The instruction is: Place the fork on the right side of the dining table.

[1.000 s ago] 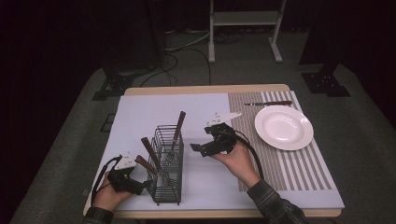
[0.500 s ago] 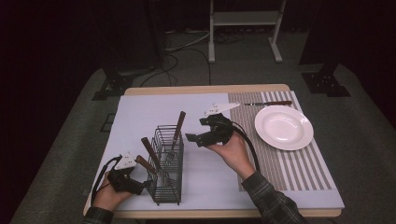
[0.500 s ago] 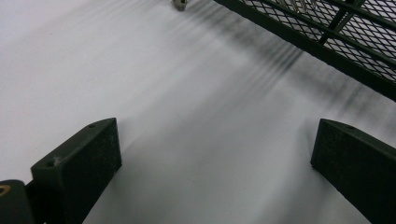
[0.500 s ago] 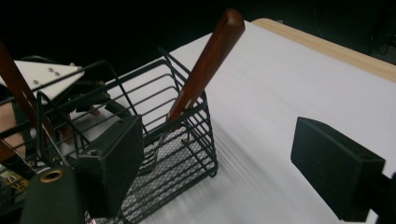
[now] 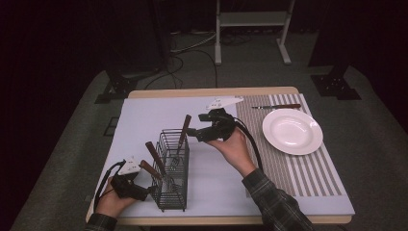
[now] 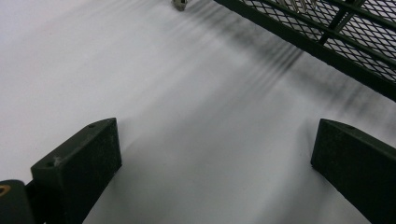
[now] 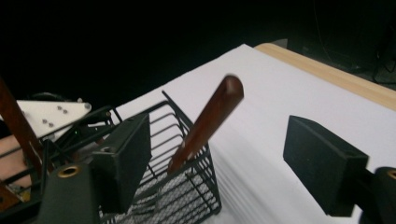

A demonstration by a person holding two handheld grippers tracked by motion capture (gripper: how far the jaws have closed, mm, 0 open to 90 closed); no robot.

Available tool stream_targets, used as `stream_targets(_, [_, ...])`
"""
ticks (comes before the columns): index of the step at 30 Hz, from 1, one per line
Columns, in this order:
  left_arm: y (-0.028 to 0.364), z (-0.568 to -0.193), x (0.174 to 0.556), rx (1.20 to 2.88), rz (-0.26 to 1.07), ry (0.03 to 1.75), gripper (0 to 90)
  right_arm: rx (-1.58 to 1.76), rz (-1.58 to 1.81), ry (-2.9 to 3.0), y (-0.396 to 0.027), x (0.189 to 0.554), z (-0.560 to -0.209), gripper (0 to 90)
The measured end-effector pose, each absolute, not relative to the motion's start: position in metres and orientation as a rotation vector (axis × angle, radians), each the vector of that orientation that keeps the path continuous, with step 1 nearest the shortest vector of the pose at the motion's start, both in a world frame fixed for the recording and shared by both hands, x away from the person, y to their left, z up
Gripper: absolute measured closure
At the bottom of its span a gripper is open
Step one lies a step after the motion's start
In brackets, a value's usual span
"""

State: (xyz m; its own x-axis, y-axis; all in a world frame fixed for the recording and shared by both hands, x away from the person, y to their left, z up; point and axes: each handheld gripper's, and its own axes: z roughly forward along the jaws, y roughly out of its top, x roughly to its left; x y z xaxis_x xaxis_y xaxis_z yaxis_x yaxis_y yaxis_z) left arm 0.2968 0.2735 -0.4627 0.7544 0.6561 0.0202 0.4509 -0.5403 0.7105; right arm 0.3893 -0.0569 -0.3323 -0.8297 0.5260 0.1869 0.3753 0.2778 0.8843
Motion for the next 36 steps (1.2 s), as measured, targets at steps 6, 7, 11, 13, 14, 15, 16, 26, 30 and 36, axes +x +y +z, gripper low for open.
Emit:
stream_targets(6, [0.274,-0.463,0.297,2.235,0.370,0.825,0.0,0.845,1.630,2.382,-0.050,0.396,-0.330,27.6])
stream_targets(7, [0.274,-0.463,0.297,2.235,0.370,0.825,0.0,0.847,1.629,2.383,-0.049,0.397,-0.330,27.8])
stream_targets(11, [0.274,-0.463,0.297,2.235,0.370,0.825,0.0,0.848,1.638,2.384,-0.045,0.401,-0.330,31.8])
stream_targets(13, [0.274,-0.463,0.297,2.235,0.370,0.825,0.0,0.852,1.649,2.380,-0.044,0.402,-0.330,33.5])
stream_targets(14, [0.274,-0.463,0.297,2.235,0.370,0.825,0.0,0.850,1.658,2.378,-0.043,0.403,-0.330,36.3])
stream_targets(15, [0.274,-0.463,0.297,2.236,0.370,0.825,0.0,0.849,1.662,2.377,-0.043,0.403,-0.330,36.9])
stream_targets(16, [0.274,-0.462,0.297,2.242,0.370,0.821,0.0,0.846,1.665,2.376,-0.042,0.404,-0.329,38.2])
stream_targets(26, [0.274,-0.463,0.297,2.239,0.370,0.823,0.0,0.840,1.677,2.386,-0.036,0.407,-0.331,55.1])
stream_targets(30, [0.274,-0.463,0.297,2.238,0.371,0.823,0.0,0.840,1.665,2.391,-0.035,0.406,-0.331,60.3])
stream_targets(36, [0.274,-0.463,0.297,2.238,0.370,0.823,0.0,0.834,1.670,2.384,-0.038,0.404,-0.329,67.0])
